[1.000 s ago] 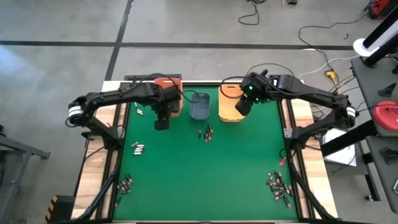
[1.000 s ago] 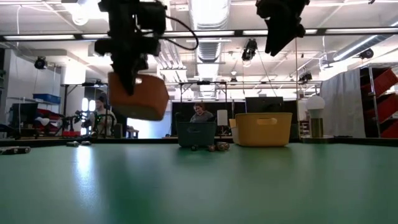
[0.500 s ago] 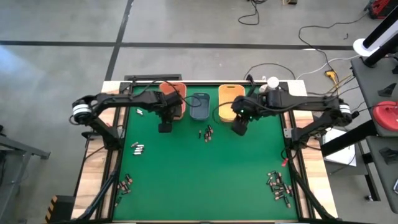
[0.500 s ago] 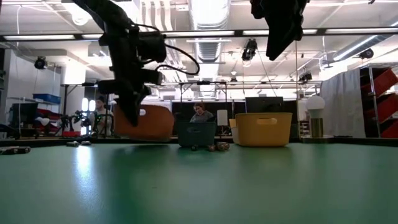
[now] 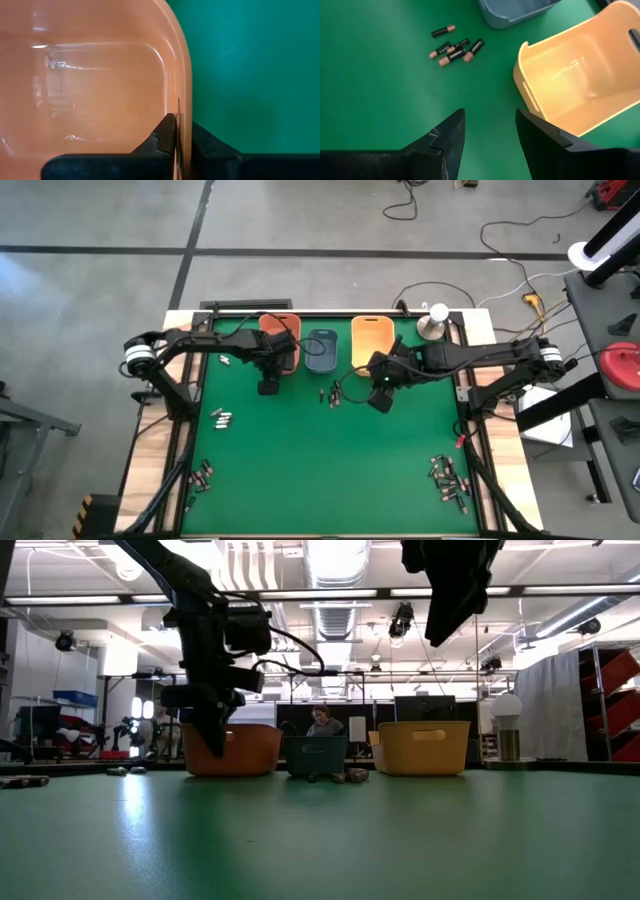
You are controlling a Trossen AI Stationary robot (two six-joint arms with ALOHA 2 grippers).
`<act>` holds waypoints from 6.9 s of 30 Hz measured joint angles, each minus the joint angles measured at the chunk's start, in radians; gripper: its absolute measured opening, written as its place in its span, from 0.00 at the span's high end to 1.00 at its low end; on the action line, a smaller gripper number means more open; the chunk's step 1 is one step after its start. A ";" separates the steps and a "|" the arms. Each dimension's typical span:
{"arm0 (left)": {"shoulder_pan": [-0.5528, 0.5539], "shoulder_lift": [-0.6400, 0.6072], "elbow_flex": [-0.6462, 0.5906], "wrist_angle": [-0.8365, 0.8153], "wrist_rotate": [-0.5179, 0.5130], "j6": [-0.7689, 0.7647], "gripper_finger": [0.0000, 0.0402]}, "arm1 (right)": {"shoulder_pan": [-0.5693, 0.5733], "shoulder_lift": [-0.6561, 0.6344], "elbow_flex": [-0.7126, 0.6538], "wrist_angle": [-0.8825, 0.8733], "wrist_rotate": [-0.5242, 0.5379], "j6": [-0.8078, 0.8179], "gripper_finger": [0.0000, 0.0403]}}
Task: Sort batteries
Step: Adjust the orange bin on the table, then put the large black battery into the yellow bin
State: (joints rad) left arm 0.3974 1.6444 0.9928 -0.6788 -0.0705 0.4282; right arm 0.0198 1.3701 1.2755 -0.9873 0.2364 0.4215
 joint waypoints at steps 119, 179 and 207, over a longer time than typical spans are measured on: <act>-0.025 -0.692 -0.294 0.593 0.135 -0.673 0.61 | 0.094 0.595 -0.497 1.495 0.601 0.339 0.52; -0.023 -0.817 -0.284 0.381 0.098 -0.649 0.61 | 0.158 0.035 -0.436 0.741 0.164 0.214 0.87; -0.094 -0.873 -0.178 0.206 0.124 -0.784 0.61 | -0.514 0.286 -0.090 0.251 -0.217 -0.357 0.87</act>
State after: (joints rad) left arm 0.3039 0.7716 0.8148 -0.4731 0.0536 -0.3560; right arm -0.4947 1.6560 1.1851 -0.7363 0.0193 0.0642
